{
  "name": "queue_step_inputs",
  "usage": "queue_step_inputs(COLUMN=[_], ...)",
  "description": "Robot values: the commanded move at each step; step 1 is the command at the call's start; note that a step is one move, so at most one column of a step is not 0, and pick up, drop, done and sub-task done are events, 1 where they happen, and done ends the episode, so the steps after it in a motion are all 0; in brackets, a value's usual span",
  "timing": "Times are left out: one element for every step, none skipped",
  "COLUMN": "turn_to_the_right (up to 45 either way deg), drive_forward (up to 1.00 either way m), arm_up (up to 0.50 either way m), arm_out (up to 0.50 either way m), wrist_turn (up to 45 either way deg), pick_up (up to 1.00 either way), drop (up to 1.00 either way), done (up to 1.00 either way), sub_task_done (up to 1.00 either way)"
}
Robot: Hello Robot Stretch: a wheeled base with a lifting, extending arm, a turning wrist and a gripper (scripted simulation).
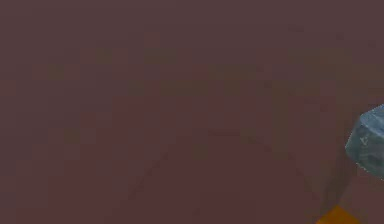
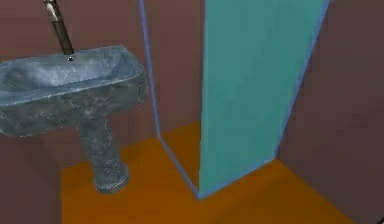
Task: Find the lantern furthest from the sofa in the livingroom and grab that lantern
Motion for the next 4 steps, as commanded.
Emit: queue_step_inputs(turn_to_the_right=[-45.0, -45.0, -45.0, -3.0], drive_forward=[0.0, 0.0, 0.0, 0.0], arm_up=[0.0, 0.0, 0.0, 0.0], arm_out=[0.0, 0.0, 0.0, 0.0], wrist_turn=[0.0, 0.0, 0.0, 0.0], pick_up=[0.0, 0.0, 0.0, 0.0], drop=[0.0, 0.0, 0.0, 0.0], done=[0.0, 0.0, 0.0, 0.0], sub_task_done=[0.0, 0.0, 0.0, 0.0])
